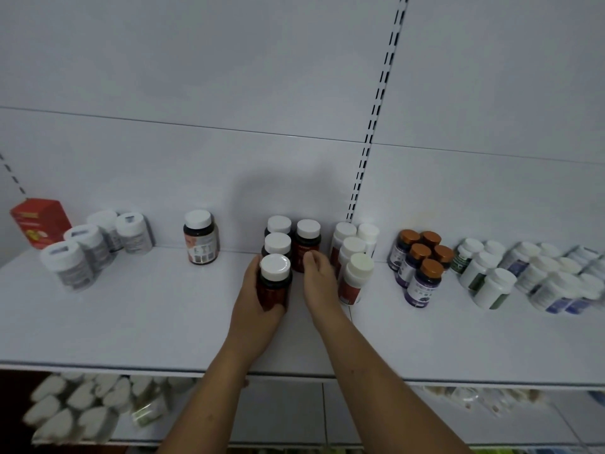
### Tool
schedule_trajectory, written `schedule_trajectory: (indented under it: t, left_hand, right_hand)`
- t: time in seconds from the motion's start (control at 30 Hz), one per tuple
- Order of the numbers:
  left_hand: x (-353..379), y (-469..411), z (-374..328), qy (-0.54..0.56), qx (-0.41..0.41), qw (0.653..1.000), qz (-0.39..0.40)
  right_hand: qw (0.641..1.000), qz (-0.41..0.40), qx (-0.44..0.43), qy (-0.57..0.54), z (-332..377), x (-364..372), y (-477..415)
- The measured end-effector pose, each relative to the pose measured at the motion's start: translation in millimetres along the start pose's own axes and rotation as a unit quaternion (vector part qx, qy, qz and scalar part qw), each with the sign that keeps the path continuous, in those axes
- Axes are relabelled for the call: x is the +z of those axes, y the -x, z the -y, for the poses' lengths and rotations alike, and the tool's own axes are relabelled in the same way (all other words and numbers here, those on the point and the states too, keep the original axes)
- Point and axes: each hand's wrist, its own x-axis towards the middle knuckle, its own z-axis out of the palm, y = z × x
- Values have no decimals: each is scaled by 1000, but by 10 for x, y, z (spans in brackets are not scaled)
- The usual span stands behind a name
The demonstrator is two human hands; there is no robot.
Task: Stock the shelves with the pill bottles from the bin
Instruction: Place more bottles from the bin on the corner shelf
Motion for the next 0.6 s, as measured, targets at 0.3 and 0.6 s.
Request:
schedule_trajectory:
  t: [0.3, 0.6]
  left_hand:
    - [-466, 222, -257, -146, 0, 989, -35]
    - [-1014, 1201, -802, -438, -37, 889, -129]
  right_hand:
    - [990, 62, -128, -1, 71, -345, 618]
    - [826, 319, -374, 276, 485, -625, 1217]
